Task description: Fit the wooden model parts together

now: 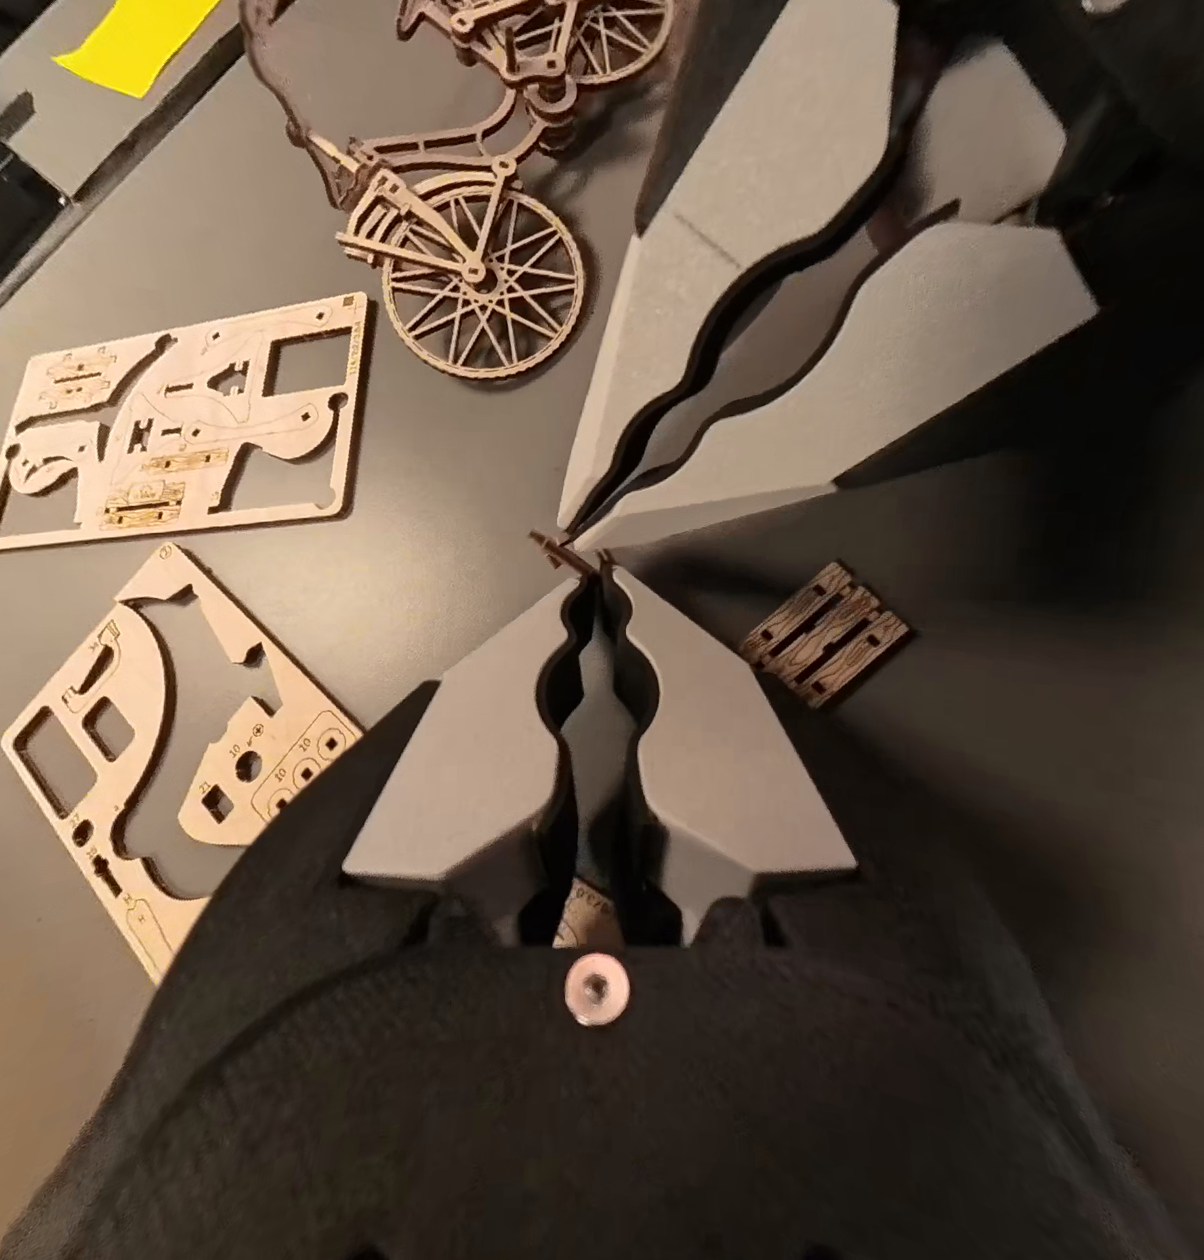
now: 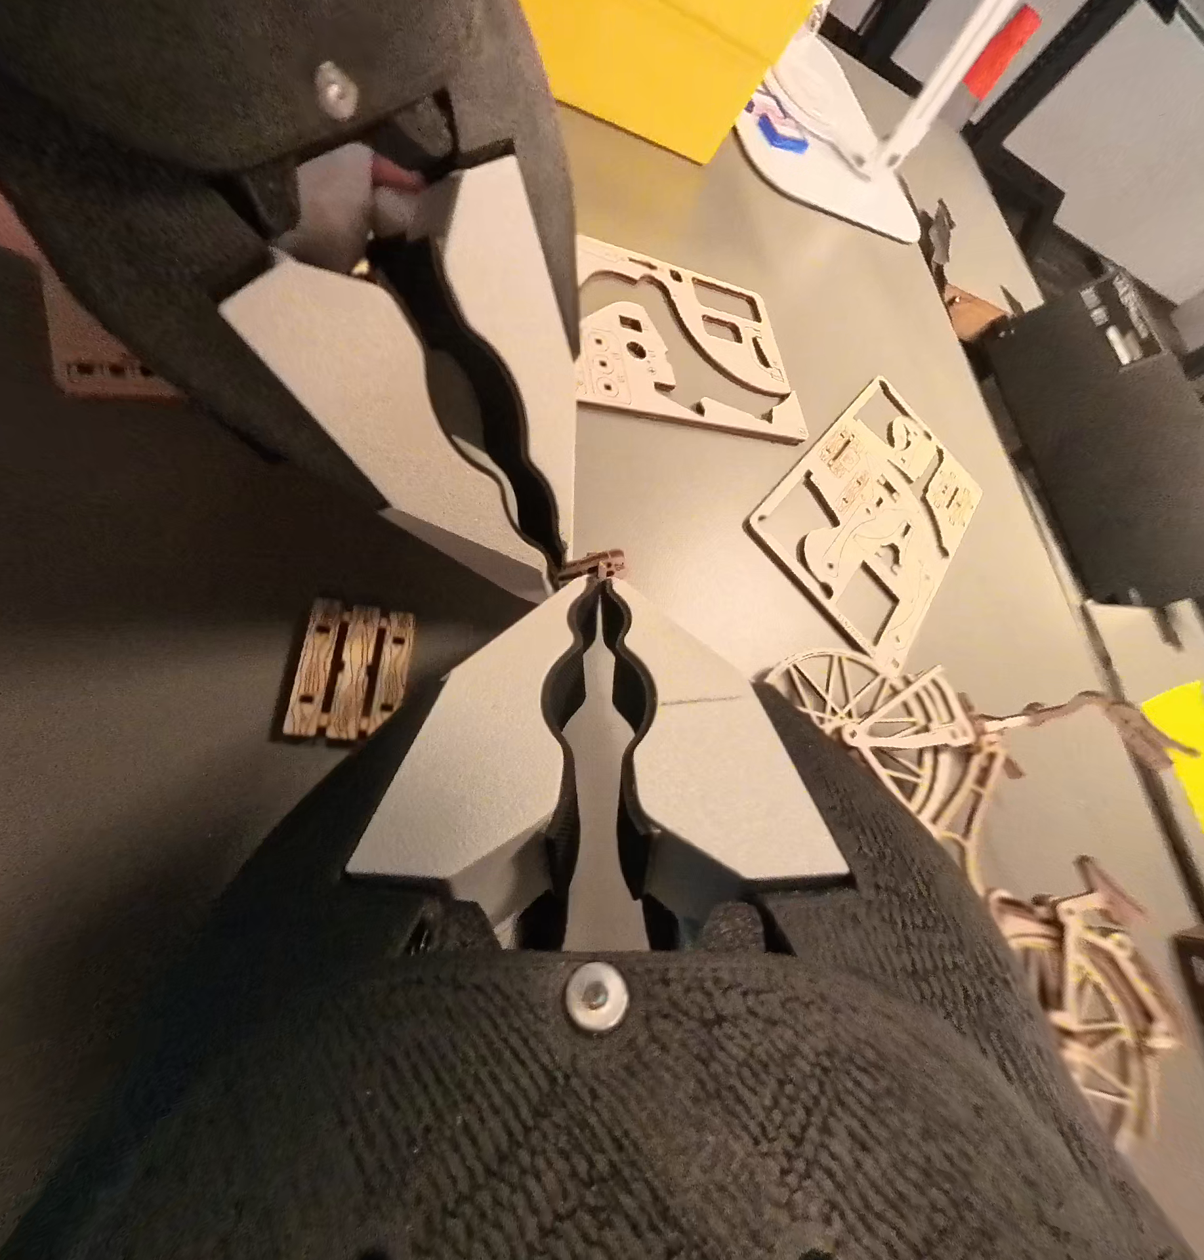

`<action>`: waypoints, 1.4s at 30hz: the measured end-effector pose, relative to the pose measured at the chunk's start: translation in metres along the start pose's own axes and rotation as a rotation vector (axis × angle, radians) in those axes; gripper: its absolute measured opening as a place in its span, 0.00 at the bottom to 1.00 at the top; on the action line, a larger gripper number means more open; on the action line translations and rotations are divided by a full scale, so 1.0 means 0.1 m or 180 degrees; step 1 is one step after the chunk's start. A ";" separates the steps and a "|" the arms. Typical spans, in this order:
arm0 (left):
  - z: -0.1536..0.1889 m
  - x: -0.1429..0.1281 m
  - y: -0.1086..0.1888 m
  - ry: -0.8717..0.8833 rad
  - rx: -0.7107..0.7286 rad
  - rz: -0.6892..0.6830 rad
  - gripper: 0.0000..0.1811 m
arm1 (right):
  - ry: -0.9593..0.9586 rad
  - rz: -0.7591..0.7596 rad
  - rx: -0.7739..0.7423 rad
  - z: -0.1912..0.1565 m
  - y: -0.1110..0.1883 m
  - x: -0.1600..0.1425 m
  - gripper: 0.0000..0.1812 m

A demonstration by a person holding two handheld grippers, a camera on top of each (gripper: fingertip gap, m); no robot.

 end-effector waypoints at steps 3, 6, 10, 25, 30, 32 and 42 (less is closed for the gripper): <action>0.03 0.01 -0.01 -0.0046 -0.0051 0.0006 0.00 | 0.0435 0.0027 -0.0030 -0.01 0.05 0.00 0.00; 0.06 0.02 -0.02 -0.0117 -0.0108 0.0005 0.00 | 0.0676 0.0090 -0.0018 -0.02 0.09 -0.01 0.00; 0.08 0.01 -0.01 -0.0140 -0.0182 -0.0005 0.00 | 0.0877 0.0174 0.0011 -0.03 0.14 -0.01 0.00; 0.10 0.03 -0.02 -0.0104 -0.0219 -0.0038 0.00 | 0.1067 -0.0072 -0.0214 -0.04 0.14 -0.01 0.00; 0.10 0.03 -0.02 -0.0041 -0.0269 0.0032 0.00 | 0.1109 -0.0072 -0.0201 -0.06 0.15 -0.01 0.00; 0.10 0.03 -0.02 -0.0070 -0.0264 0.0016 0.00 | 0.1192 -0.0113 -0.0298 -0.05 0.12 0.01 0.00; 0.15 0.03 -0.01 -0.0095 -0.0446 0.0061 0.00 | 0.1549 0.0032 -0.0273 -0.12 0.17 0.07 0.00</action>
Point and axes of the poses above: each gripper's, where its closed fingertips meet, y back along the fingers, x out of its top, z = x × y across the jaws, the point moved 4 cm from there along y, back along the fingers, and after that the axes turned 15 degrees about -x, right-handed, at the moved point
